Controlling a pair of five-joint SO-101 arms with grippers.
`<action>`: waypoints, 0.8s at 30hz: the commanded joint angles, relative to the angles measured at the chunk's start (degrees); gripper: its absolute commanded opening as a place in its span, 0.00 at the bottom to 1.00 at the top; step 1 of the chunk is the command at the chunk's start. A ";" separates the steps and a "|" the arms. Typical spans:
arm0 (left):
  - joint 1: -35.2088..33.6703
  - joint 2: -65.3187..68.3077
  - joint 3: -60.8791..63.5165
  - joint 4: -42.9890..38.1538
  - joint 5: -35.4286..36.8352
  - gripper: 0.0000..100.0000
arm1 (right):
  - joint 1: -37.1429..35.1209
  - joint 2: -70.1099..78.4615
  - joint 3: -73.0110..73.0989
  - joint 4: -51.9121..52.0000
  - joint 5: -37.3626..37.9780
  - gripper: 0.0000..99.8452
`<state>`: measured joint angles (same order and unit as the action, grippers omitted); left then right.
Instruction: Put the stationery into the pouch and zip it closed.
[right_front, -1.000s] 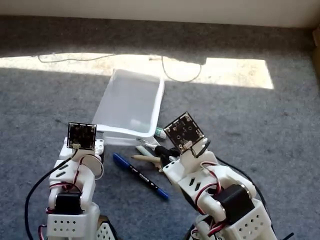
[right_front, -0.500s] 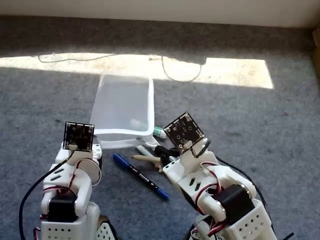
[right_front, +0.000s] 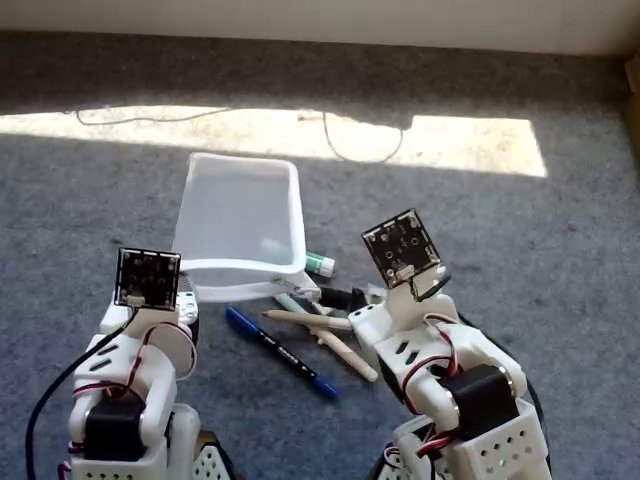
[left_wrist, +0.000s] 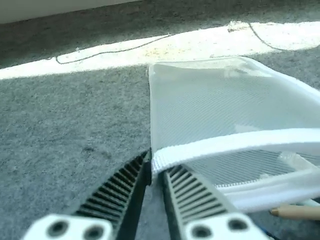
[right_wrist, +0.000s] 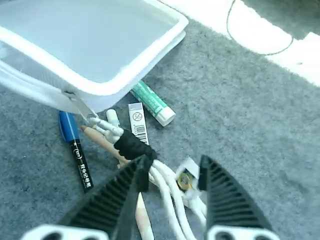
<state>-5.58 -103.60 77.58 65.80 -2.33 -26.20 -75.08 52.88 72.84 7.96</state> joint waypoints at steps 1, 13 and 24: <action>-1.01 -0.13 -5.67 2.29 -0.44 0.01 | 0.92 -1.01 -3.21 -1.71 0.09 0.27; -0.75 1.89 -14.20 7.56 -0.44 0.01 | 6.90 -1.01 5.05 -12.00 -1.67 0.27; -1.01 31.78 -34.07 7.91 1.05 0.01 | 6.99 -0.75 7.25 -14.64 -1.67 0.27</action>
<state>-5.85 -81.10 53.32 73.54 -2.33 -19.87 -75.08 60.53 59.65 6.73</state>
